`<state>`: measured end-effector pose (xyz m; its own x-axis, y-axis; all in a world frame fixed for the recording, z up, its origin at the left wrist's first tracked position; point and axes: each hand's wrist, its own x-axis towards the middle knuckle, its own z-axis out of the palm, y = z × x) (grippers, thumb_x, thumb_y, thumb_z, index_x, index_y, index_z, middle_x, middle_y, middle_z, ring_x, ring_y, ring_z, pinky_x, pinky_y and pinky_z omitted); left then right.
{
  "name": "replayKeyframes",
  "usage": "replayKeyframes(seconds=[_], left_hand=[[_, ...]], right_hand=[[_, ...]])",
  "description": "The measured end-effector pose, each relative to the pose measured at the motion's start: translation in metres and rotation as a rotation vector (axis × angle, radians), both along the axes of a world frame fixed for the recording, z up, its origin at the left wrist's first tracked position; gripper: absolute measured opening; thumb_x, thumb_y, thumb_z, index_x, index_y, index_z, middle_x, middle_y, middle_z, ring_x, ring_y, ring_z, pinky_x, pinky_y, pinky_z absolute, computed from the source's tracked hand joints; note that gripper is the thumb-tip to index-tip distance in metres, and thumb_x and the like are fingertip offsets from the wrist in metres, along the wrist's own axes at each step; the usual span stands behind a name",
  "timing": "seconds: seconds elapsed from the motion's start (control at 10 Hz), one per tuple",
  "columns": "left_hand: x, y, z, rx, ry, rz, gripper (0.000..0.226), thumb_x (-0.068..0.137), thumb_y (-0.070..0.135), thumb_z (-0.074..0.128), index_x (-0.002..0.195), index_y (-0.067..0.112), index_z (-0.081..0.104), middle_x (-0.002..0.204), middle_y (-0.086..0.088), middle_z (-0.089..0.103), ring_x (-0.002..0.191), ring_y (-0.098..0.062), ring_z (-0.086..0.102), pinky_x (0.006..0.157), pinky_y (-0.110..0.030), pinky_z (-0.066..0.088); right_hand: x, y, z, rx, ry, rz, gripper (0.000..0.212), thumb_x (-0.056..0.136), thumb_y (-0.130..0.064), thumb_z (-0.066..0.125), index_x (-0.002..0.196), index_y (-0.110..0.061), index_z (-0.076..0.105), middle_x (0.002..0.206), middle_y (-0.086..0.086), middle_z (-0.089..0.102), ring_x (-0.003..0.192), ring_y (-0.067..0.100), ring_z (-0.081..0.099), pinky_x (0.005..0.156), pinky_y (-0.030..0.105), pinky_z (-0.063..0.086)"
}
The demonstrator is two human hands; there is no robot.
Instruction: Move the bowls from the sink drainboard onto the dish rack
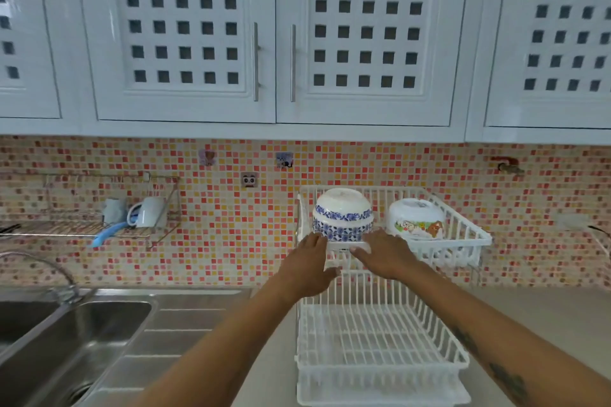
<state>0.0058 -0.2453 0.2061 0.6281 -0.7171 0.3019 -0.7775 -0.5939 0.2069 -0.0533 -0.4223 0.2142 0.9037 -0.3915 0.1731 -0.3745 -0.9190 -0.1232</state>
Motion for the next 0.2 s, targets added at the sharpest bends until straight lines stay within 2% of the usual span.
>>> replayKeyframes(seconds=[0.1,0.2], left_hand=[[-0.023,0.023,-0.01,0.088,-0.008,0.029,0.075,0.096,0.04,0.05,0.154,0.01,0.014,0.165,-0.006,0.006,0.152,-0.025,0.007,0.121,-0.045,0.021],[-0.034,0.038,-0.018,0.143,0.012,0.066,0.077,0.096,0.039,0.051,0.155,0.012,0.009,0.165,-0.008,0.005,0.153,-0.026,0.006,0.122,-0.045,0.019]], right_hand=[[-0.028,0.023,-0.016,-0.027,-0.058,0.058,0.072,0.096,-0.052,0.036,0.154,-0.016,0.013,0.163,0.01,0.011,0.15,0.028,0.011,0.121,0.042,0.014],[-0.046,0.041,-0.027,-0.042,-0.084,0.132,0.071,0.098,-0.045,0.038,0.154,-0.014,0.01,0.164,0.006,0.002,0.151,0.024,0.006,0.121,0.039,0.01]])
